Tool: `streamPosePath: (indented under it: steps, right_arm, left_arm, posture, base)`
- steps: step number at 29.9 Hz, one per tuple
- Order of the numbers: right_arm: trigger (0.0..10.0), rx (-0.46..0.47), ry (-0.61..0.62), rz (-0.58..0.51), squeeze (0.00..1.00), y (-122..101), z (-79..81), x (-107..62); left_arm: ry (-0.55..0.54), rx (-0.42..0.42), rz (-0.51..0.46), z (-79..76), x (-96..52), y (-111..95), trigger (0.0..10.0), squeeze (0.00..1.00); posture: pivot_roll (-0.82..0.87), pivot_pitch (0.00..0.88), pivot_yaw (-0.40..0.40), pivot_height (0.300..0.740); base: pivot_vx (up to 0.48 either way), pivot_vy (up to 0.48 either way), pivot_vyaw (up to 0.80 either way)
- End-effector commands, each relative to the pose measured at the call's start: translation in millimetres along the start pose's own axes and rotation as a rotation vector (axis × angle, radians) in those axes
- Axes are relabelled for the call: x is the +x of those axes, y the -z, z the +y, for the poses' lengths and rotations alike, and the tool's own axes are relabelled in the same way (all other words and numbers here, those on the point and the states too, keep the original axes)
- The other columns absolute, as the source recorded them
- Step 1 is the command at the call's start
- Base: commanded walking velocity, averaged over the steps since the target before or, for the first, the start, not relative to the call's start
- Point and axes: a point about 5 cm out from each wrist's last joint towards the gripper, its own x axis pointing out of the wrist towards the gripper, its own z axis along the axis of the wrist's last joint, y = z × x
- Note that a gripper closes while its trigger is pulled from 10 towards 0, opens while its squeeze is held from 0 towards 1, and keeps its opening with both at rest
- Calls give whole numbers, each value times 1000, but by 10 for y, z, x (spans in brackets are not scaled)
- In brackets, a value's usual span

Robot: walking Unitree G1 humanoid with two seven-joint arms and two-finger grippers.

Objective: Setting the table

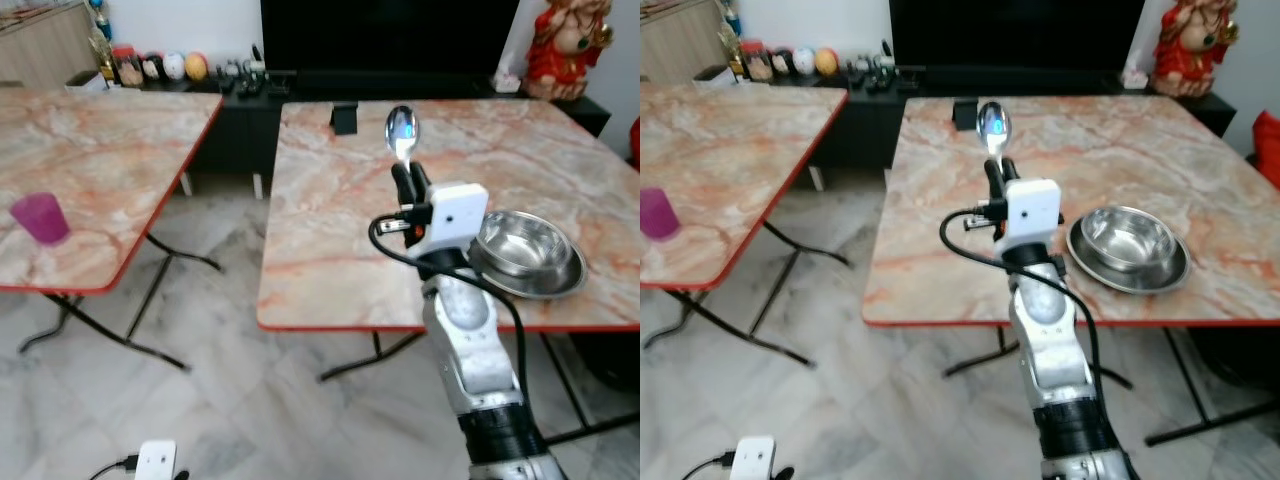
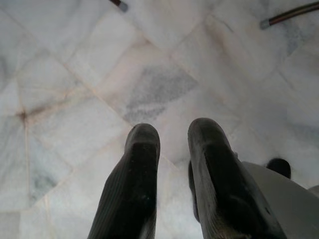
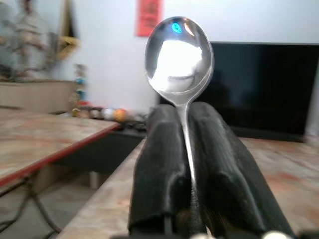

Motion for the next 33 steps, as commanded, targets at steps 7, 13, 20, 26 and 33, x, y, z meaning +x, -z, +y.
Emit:
streamPosePath:
  steps: [7,13,20,26,33]
  right_arm:
    - [10000,-13,17,-3,0,-14,-69,9]
    - [10000,-14,23,-5,0,-18,-73,13]
    - [10000,-14,27,-7,0,-22,-79,13]
    - [10000,-15,33,-5,0,-18,-83,10]
    - [10000,-14,39,-3,0,-12,-84,11]
  left_arm:
    - [-7,-6,19,23,-4,25,10000,0]
    - [-10,-5,34,42,-12,53,10000,0]
    - [-12,-3,48,71,-25,87,10000,0]
    - [-13,0,56,92,-33,106,10000,0]
    - [-7,-10,60,81,-30,105,10000,0]
  posture:
    - [-54,0,2,707]
    - [-60,0,7,707]
    - [-65,0,12,707]
    - [-64,0,13,707]
    - [-63,0,15,707]
  base:
    - [0,-266,0]
    - [0,-266,0]
    - [0,-266,0]
    - [0,-265,0]
    - [0,-106,0]
